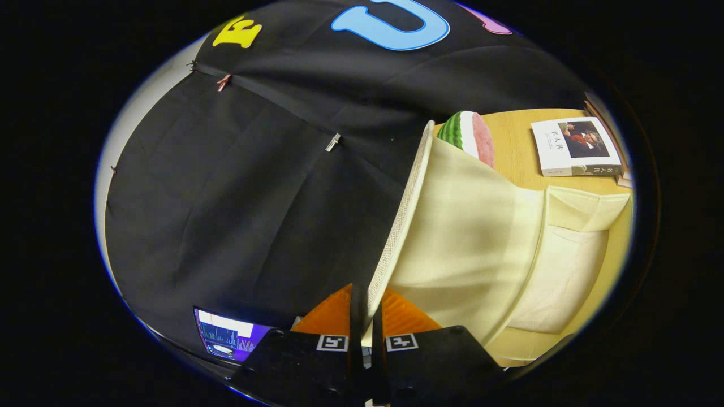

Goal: Open the storage box then place both shoes into the box .Put the left shoe in first, then the right shoe, with the right side of both shoes facing outward in a uniform manner.

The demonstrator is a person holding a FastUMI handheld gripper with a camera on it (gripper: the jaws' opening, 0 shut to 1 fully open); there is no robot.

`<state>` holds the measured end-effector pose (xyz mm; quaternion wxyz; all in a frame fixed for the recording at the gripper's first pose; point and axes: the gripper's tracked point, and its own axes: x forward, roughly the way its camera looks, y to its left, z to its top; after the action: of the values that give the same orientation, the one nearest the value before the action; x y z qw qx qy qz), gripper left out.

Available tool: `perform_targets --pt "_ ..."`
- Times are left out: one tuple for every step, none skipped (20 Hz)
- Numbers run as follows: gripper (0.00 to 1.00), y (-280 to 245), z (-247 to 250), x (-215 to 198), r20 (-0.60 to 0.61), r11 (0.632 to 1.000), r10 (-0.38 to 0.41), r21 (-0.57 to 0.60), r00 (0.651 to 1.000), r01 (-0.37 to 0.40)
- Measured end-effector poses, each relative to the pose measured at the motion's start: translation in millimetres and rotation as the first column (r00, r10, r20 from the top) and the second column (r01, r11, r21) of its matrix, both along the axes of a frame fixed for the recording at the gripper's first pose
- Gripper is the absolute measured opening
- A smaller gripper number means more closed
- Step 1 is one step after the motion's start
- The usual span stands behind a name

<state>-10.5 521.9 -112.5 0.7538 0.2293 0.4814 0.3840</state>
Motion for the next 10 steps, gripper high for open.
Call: perform_targets --pt "0.12 -1 2 4 0.015 1.0 -0.01 0.004 1.0 0.01" --pt "0.21 -6 4 8 0.04 1.0 -0.029 0.001 0.999 0.029" --pt "0.48 -14 8 14 0.067 0.999 -0.048 -0.007 0.997 0.048" --pt "0.74 -21 11 17 0.093 0.998 -0.062 -0.007 0.994 0.063" --pt "1.0 -27 15 23 0.12 0.997 -0.079 -0.005 0.99 0.08" --pt "0.98 -38 23 28 0.154 0.995 -0.099 -0.004 0.983 0.101" --pt "0.98 -53 29 33 0.194 0.993 -0.114 -0.01 0.974 0.118" --pt "0.98 -70 37 38 0.245 0.99 -0.132 -0.016 0.96 0.14" --pt "0.98 -89 43 44 0.3 0.986 -0.15 -0.03 0.942 0.167" --pt "0.98 -110 49 47 0.353 0.98 -0.165 -0.044 0.921 0.193"
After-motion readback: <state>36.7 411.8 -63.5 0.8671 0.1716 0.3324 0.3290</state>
